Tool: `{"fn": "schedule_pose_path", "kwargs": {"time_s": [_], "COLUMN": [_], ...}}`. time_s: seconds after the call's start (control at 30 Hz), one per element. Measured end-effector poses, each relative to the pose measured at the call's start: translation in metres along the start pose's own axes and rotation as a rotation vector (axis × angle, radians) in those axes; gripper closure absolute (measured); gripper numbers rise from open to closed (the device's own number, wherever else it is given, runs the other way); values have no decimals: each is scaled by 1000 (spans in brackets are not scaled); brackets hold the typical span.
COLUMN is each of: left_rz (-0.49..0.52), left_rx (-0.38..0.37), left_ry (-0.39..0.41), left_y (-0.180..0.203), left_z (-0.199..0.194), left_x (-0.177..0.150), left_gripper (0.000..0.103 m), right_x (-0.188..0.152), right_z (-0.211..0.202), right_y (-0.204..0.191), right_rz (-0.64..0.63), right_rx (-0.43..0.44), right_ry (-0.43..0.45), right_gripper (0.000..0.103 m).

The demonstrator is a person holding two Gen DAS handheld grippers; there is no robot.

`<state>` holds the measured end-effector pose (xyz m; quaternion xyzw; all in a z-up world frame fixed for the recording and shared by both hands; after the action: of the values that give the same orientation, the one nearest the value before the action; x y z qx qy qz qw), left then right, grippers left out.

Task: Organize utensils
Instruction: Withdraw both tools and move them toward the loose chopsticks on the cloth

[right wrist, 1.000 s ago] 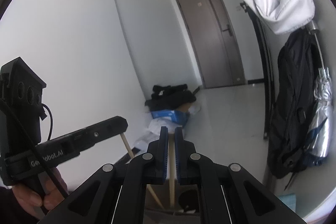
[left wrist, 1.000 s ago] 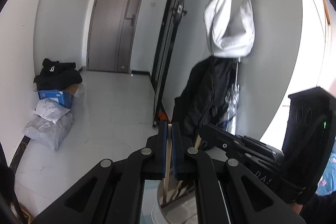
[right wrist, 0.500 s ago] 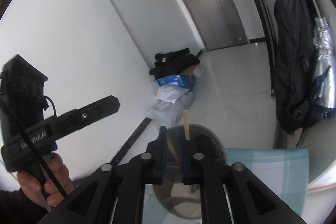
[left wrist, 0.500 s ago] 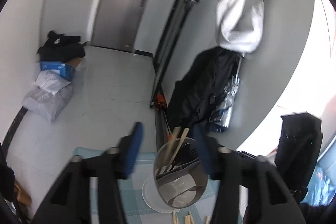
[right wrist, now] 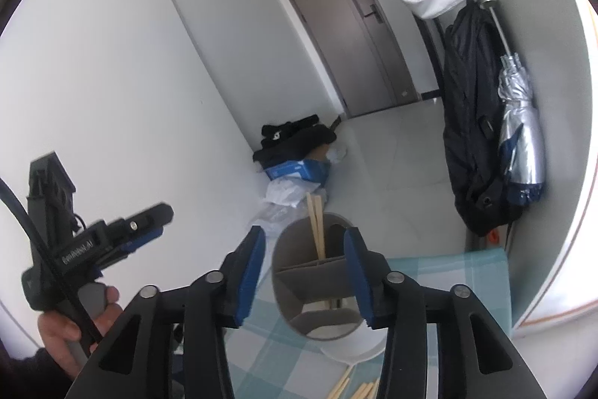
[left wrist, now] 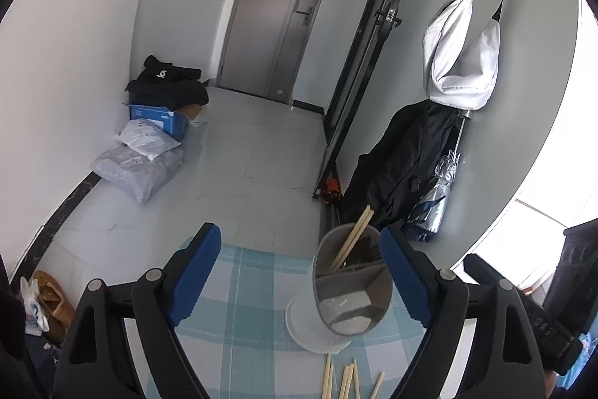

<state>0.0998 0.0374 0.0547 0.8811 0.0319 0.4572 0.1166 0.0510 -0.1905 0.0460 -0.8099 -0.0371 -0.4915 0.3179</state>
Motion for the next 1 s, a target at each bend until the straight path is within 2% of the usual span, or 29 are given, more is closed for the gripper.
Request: {"fn": "schedule_pose_path", "kwargs": {"time_s": [0.03,0.13,0.23,0.37,0.67,0.9,1.0], "left_rz": [3,25,43,56,87,112,110], "left_rx": [2,29,48,70,90,105,93], "left_ry": [-1,-2,-15,-36,-85,-150,-204], "left_y": [1,4,9,11,19,13,10], "left_z": [-3,-9,-12,-13,-7,8,19], "left_x": [-4,-17,-33,-56,-99,-129,-137], "left_gripper": [15,11,6,2,1,1,1], "right_x": [-1,-8,-21,-45,-104,-134,-147], "right_z": [-5,-17,-28,-40,-52,-44,-39], "right_y": [-2,-5,-6,2,32,51,58], "right_rz": [2,1,1,38,120,159,167], "right_rx": [0,-3,-18,-55,-186,-270,-289], "right_ry": [8,19,-4,-39,-170,-305,-367], "right_gripper": [51,47,40,36,32,32,32]}}
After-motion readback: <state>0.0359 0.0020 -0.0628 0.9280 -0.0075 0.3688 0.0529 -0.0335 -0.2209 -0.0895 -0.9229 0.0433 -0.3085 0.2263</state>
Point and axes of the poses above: each gripper's, at about its wrist camera, not at the fingertips, and z roughly the way its jaws point, y to its right, x to its top, the point moved 1 cm from there along z, roughly the way its jaws point, and after that the axes turned 8 degrees about x, right-handed, at the moved point
